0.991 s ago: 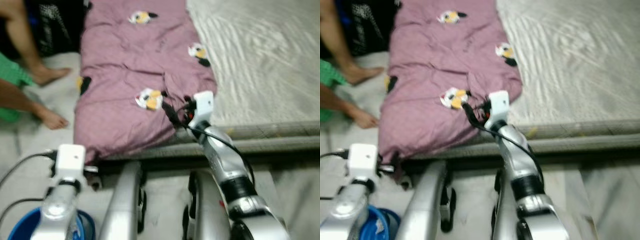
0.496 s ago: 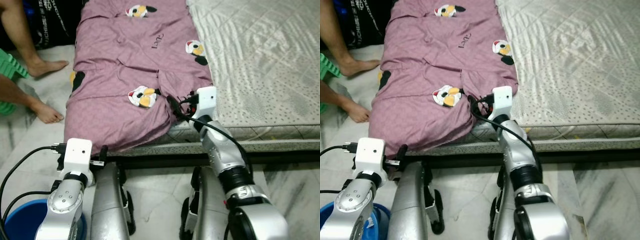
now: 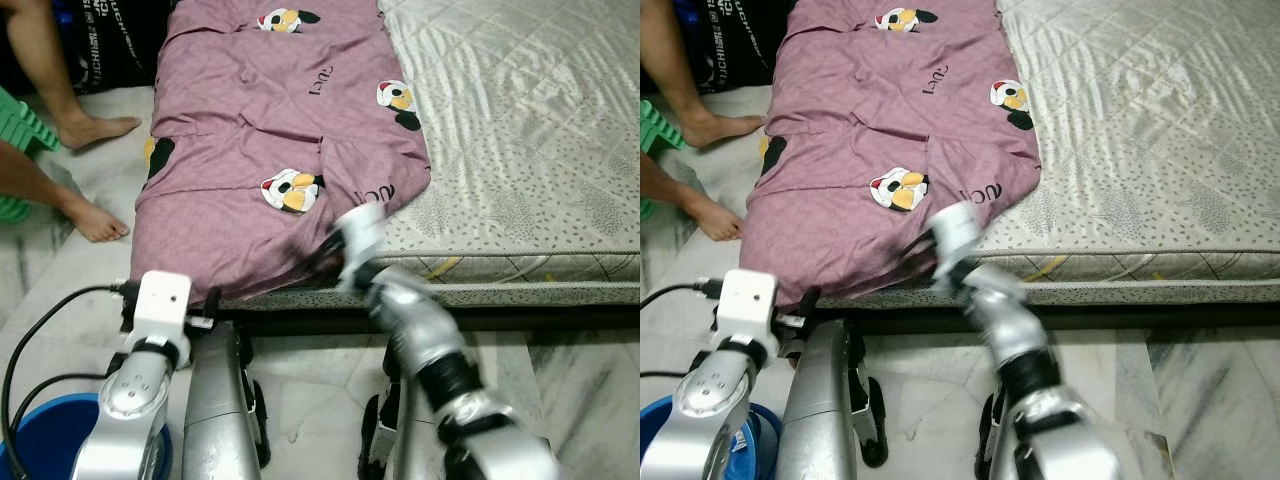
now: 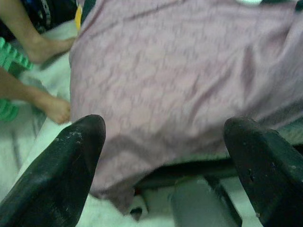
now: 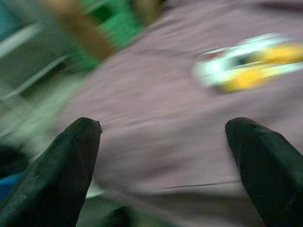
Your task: Clean up the room
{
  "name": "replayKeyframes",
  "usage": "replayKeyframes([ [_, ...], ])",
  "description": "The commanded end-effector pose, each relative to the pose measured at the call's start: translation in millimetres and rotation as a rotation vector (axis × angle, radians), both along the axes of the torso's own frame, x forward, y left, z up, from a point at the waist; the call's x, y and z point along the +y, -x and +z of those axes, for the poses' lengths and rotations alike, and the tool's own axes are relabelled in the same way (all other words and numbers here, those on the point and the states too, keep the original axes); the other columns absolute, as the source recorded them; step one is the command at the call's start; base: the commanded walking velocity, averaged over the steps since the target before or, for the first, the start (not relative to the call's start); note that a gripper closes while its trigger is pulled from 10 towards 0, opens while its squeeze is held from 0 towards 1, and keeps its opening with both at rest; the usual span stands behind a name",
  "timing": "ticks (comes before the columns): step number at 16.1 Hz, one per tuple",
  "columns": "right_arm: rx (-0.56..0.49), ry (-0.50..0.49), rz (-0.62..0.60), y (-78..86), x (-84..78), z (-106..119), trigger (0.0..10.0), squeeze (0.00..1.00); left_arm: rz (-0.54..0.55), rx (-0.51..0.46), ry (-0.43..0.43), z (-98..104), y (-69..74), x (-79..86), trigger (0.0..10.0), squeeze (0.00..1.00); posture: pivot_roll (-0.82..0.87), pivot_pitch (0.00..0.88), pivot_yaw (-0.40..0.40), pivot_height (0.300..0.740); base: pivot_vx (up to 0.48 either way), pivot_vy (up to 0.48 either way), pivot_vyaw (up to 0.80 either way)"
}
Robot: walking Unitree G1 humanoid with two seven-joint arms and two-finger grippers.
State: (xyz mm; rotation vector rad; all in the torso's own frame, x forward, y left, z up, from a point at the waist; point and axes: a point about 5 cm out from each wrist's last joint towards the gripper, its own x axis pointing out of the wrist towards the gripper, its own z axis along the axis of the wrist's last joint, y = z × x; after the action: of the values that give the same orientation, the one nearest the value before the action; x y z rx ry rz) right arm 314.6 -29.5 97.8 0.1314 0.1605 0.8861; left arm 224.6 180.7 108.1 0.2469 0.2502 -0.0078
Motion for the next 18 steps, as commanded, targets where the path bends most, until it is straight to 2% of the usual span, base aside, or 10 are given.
replayKeyframes([
  [1, 0.001, -0.018, 0.059, 4.1, 7.4, 2.9, 10.0, 0.00, 0.001, 0.020, -0.009, -4.8, 3.7, 1.5, 10.0, 0.00, 0.15, 0.236, 0.006, 0.561, 0.000, 0.000, 0.00],
  [3, -0.066, -0.043, -0.007, -4.6, 11.5, 15.4, 10.0, 0.00, 0.001, 0.004, -0.003, -2.3, 4.1, 2.0, 10.0, 0.00, 0.16, 0.231, 0.006, 0.561, 0.000, 0.000, 0.00],
  [4, -0.045, -0.091, -0.064, -12.5, 9.1, 22.0, 10.0, 0.00, -0.002, 0.003, -0.001, -2.4, 3.5, 2.0, 10.0, 0.00, 0.16, 0.228, 0.008, 0.561, 0.000, 0.000, 0.00],
  [6, -0.012, -0.094, -0.095, -14.5, 11.0, 22.2, 10.0, 0.00, -0.006, 0.003, 0.005, -2.8, 2.8, 0.4, 10.0, 0.00, 0.16, 0.228, 0.010, 0.561, 0.000, 0.000, 0.00],
  [10, 0.174, 0.084, -0.273, -15.2, 8.6, -12.7, 10.0, 0.00, -0.015, 0.000, 0.013, -2.3, 0.2, -2.2, 10.0, 0.00, 0.15, 0.227, 0.011, 0.561, 0.000, 0.000, 0.00],
  [11, 0.223, 0.134, -0.315, -15.6, 1.4, -22.6, 10.0, 0.00, -0.016, 0.000, 0.013, -1.9, 0.4, -2.4, 10.0, 0.00, 0.16, 0.233, 0.012, 0.561, 0.000, 0.000, 0.00],
  [12, 0.271, 0.139, -0.374, -17.8, -8.3, -28.9, 10.0, 0.00, -0.015, 0.001, 0.014, -1.7, 0.9, -2.0, 10.0, 0.00, 0.16, 0.233, 0.012, 0.561, 0.000, 0.000, 0.00],
  [14, 0.241, 0.077, -0.540, -31.5, -27.8, -20.0, 10.0, 0.00, -0.012, 0.000, 0.014, -1.2, 0.6, -2.2, 10.0, 0.00, 0.16, 0.239, 0.007, 0.561, 0.000, 0.000, 0.00],
  [16, 0.210, 0.056, -0.713, -43.5, -50.7, -10.9, 10.0, 0.00, -0.009, 0.002, 0.014, -1.4, 0.7, -2.4, 10.0, 0.00, 0.16, 0.240, 0.005, 0.561, 0.000, 0.000, 0.00],
  [18, 0.224, 0.030, -0.907, -50.1, -87.7, -7.3, 10.0, 0.00, -0.002, 0.001, 0.014, -1.3, 1.8, -2.4, 10.0, 0.00, 0.16, 0.239, -0.001, 0.561, 0.000, 0.000, 0.00],
])
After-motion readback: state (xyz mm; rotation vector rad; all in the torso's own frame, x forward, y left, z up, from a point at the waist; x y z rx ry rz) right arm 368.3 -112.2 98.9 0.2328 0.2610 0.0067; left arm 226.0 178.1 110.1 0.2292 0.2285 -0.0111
